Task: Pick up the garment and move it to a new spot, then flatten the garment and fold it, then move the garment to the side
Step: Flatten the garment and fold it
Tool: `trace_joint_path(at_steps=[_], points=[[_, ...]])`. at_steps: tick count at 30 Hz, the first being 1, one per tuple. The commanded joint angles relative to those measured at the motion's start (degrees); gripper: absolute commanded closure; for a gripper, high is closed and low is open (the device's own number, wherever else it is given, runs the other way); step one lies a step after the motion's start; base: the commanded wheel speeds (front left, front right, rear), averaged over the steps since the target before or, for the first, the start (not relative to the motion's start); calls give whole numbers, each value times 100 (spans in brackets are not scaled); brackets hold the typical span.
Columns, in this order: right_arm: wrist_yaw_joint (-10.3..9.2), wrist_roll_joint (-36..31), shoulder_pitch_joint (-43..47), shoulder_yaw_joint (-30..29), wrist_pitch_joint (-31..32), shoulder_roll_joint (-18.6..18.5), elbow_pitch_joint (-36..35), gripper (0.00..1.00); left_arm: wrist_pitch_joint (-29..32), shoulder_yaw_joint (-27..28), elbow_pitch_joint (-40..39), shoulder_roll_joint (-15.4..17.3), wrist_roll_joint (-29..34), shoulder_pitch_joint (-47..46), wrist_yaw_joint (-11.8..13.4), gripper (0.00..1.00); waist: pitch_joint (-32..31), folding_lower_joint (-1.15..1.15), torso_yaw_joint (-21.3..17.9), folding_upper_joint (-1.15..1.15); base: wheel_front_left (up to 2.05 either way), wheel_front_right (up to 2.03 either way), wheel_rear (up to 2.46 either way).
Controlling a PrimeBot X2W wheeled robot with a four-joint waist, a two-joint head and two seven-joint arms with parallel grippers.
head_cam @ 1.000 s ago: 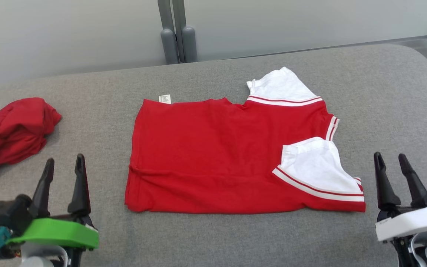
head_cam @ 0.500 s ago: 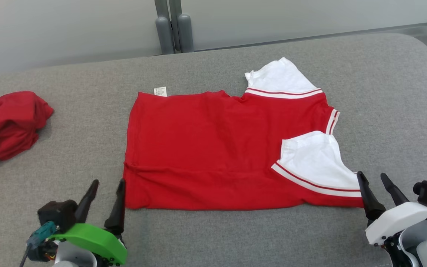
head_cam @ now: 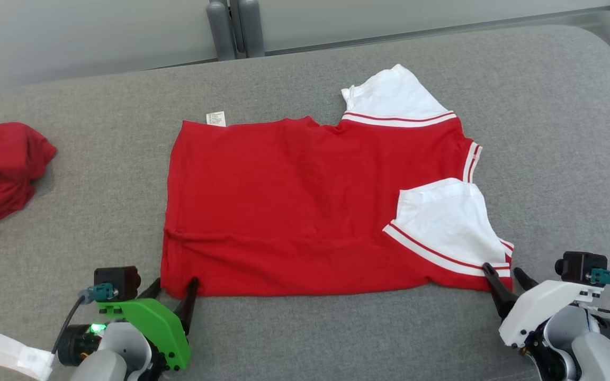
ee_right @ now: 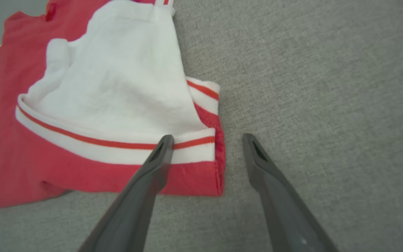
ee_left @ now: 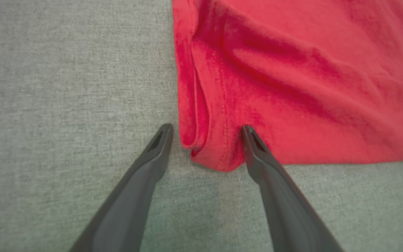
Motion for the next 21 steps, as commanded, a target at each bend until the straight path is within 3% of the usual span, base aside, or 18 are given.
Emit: trace_joint_path(at_steps=[1, 3, 4, 5, 6, 7, 8, 15, 21], points=[[0, 17, -42, 91, 79, 46, 101, 0, 80, -39, 96, 3, -10, -68, -39, 0, 44, 0, -29, 0, 0, 0, 0], [0, 93, -107, 164, 103, 78, 174, 1, 92, -52, 162, -9, -40, -118, -93, 0, 66, 0, -32, 0, 0, 0, 0], [0, 108, -136, 201, 93, 72, 206, 19, 80, -43, 182, -26, -70, -130, -123, 25, 74, 0, -28, 0, 0, 0, 0], [0, 118, -158, 227, 55, 67, 217, 51, 59, -43, 194, -31, -78, -146, -153, 54, 77, 0, -21, 0, 0, 0, 0], [0, 136, -172, 240, 24, 54, 234, 65, 16, -31, 196, -35, -93, -173, -171, 100, 80, 0, -5, 0, 0, 0, 0], [0, 152, -188, 255, -18, 38, 245, 79, 18, -37, 207, -32, -105, -191, -197, 100, 76, 0, 11, 0, 0, 0, 0], [0, 157, -214, 268, -74, 6, 241, 100, 8, -38, 212, -26, -123, -199, -222, 100, 62, 0, 35, 0, 0, 0, 0], [0, 410, -253, 387, -80, -241, -3, 100, 0, -11, 75, 126, -204, -67, -290, 100, -163, 0, 226, 0, 0, 0, 0], [-1, 683, 37, 595, 773, -726, -581, 100, 347, 14, -387, 455, -286, 382, -92, 100, -318, 0, 400, 0, 0, 0, 0]])
